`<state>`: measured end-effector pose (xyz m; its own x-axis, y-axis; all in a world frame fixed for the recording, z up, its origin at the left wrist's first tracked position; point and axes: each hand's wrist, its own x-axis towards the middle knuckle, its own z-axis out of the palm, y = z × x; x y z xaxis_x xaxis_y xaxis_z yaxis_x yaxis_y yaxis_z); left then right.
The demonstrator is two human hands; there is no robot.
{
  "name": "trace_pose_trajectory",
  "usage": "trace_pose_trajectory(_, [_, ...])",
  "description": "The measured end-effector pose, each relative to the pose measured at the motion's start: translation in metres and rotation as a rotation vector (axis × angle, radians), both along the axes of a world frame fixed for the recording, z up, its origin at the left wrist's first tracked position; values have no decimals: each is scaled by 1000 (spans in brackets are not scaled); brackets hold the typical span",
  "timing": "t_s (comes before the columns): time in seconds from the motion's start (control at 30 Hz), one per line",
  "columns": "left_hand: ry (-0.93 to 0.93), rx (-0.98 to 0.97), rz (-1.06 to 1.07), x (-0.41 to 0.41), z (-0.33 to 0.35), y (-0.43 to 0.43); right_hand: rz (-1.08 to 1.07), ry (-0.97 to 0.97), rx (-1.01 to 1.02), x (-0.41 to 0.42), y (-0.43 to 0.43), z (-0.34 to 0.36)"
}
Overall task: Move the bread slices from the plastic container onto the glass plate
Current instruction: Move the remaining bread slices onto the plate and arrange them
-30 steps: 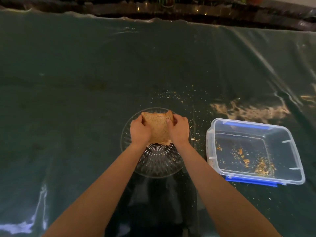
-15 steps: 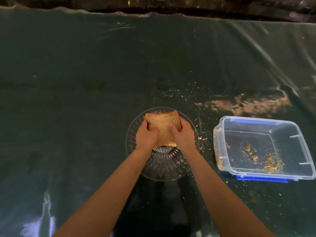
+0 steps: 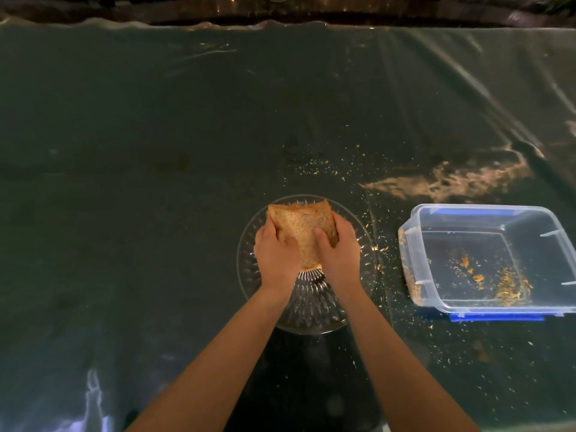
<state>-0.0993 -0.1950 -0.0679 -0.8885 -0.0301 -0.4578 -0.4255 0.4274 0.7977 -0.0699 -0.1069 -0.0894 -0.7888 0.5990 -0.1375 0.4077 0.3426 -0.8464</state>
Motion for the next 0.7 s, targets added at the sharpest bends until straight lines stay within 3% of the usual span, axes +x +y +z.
trace_pose_trajectory(0.23, [-27, 7, -38, 12, -2, -5, -40, 0, -42, 17, -1, -3])
trace_pose_trajectory(0.6, [-103, -182, -40, 16, 3, 1, 11, -69, -15, 11, 6, -13])
trace_pose_trajectory(0.7, [-22, -181, -15, 26, 1, 3, 41, -39, 4, 19, 8, -12])
